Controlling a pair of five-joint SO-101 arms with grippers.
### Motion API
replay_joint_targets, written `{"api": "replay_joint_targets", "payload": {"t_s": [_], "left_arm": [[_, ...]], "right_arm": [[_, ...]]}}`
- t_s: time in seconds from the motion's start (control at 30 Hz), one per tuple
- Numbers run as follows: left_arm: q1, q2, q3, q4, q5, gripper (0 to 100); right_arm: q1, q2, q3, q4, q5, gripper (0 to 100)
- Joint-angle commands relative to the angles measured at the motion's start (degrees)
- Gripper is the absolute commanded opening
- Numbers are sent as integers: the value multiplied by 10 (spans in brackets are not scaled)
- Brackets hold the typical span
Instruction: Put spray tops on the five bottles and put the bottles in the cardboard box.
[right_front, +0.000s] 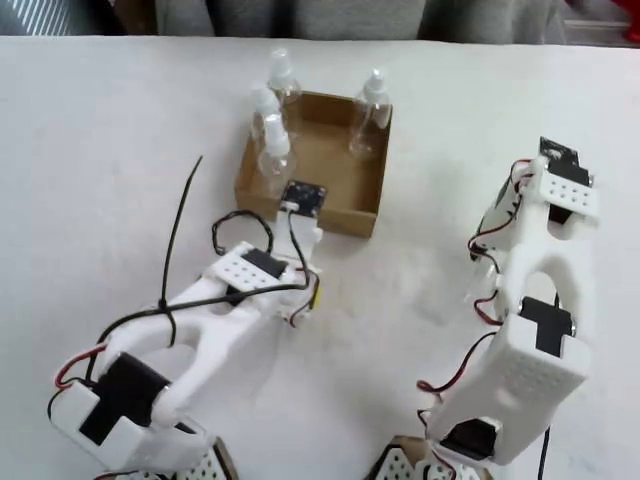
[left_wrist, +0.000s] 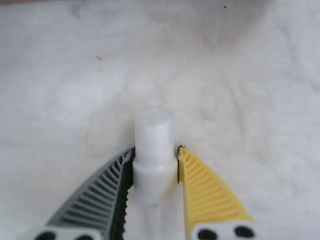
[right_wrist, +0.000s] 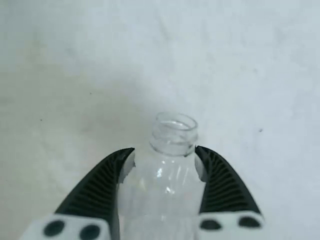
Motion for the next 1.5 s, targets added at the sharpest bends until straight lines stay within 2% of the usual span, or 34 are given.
{"api": "replay_joint_targets", "payload": {"t_s": [0.0,0.2,0.43,0.77,1.2,1.37,1.47], "left_arm": [[2,-28,-1,-6,-6,20],[2,-28,-1,-6,-6,20],[1,-28,-1,-5,-6,20],[-11,-29,-3,-4,-3,20],[-11,-29,-4,-4,-2,20],[-11,-29,-4,-4,-2,20],[-11,-29,-4,-4,-2,20]], "right_arm": [[-9,-23,-29,15,15,16],[-57,-140,42,9,91,16],[-165,-339,191,-49,90,16],[-242,-536,380,-199,93,16],[-247,-866,647,-508,92,17],[-251,-967,771,-687,91,17],[-251,-979,827,-811,91,17]]}}
